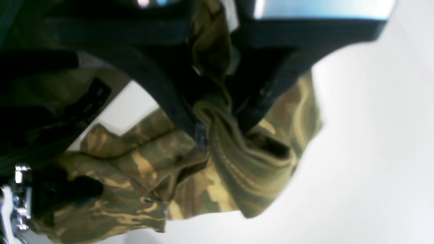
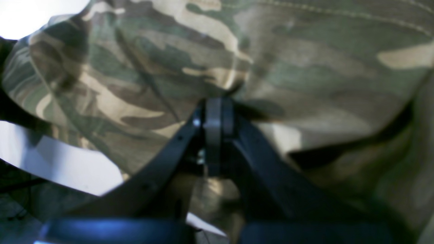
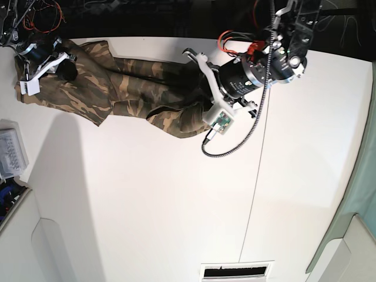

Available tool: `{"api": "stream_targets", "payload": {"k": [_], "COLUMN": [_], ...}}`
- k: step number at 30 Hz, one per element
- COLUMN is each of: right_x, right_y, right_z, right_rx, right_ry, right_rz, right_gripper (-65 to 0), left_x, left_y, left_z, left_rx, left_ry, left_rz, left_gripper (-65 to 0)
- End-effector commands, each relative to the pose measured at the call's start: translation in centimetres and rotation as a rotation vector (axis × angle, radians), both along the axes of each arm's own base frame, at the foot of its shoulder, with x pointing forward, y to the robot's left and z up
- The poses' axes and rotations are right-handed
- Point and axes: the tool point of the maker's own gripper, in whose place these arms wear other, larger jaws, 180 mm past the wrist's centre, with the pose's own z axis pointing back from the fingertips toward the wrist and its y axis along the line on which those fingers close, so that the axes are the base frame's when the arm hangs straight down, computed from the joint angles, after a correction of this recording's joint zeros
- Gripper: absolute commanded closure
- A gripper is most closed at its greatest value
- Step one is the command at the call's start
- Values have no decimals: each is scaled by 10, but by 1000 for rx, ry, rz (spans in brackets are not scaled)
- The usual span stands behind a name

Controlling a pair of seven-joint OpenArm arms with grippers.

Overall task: Layout the t-shirt on the table in an organized manner, then fold the t-shirt properly
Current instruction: 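Carry the strip end with the left gripper toward the right gripper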

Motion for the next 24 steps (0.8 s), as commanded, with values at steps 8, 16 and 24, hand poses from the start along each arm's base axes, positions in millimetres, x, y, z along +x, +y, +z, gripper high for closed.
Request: {"api": "stream_targets", "payload": {"k": [8,16,24], "right_x": [-2,12,25], "right_y": [-3,-14,-105], "right_z": [1,40,98], "right_rx": [-7,21,-168], "right_ry": [18,-46,-165], "right_rz": [14,3,-107], "right_gripper": [-82,-295,-295], "left_x": [-2,-5,-4], "left_y": [-52,-98,-106], "left_z": [-48,-26,-22], "left_rx": [-48,-132,-137], "left_ry": [142,123,115], "left_rz": [-85,-133,-132], "left_gripper": [-316,-382,-382]}}
